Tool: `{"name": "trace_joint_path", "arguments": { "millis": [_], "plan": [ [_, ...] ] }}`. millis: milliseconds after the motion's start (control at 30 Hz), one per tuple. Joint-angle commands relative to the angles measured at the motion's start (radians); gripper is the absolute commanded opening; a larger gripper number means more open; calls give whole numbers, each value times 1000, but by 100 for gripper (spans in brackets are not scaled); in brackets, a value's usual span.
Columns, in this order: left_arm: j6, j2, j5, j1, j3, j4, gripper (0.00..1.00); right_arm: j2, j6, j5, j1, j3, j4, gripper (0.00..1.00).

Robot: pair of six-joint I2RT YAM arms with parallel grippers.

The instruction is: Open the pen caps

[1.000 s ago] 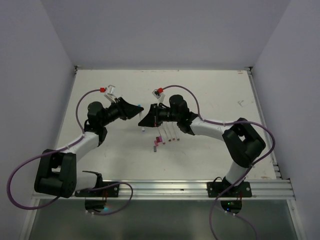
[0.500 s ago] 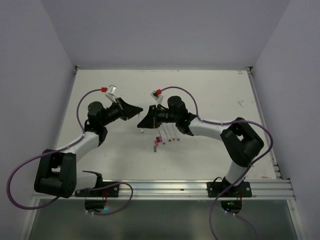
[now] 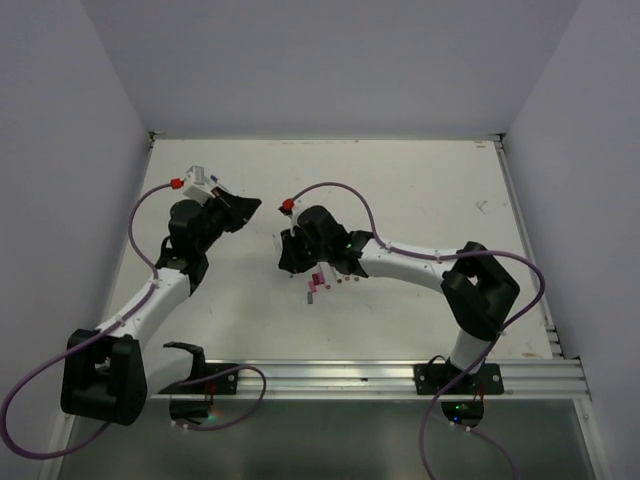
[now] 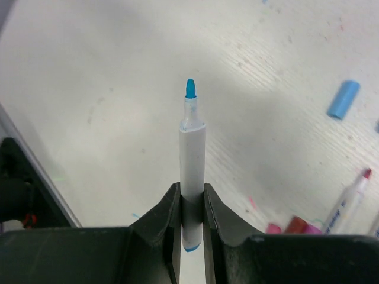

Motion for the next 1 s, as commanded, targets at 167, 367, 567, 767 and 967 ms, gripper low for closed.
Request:
{"name": "trace_joint_path", "arguments": {
  "millis": [167, 367, 567, 767, 967],
  "plan": [
    [51, 110, -50, -7, 52, -8, 0, 11, -94, 161, -105, 62, -198, 0],
    [88, 223, 29, -19, 11, 47, 0, 109, -147, 142, -234, 171, -246, 0],
    [69, 334, 35, -80, 12, 116, 7, 243, -147, 69, -296, 287, -235, 0],
    [28, 452, 44, -133, 11, 205, 20, 333, -135, 35, -303, 372, -223, 0],
    [11, 522, 47, -146, 22, 248, 22, 386, -124, 12, -312, 406, -211, 0]
  ]
}}
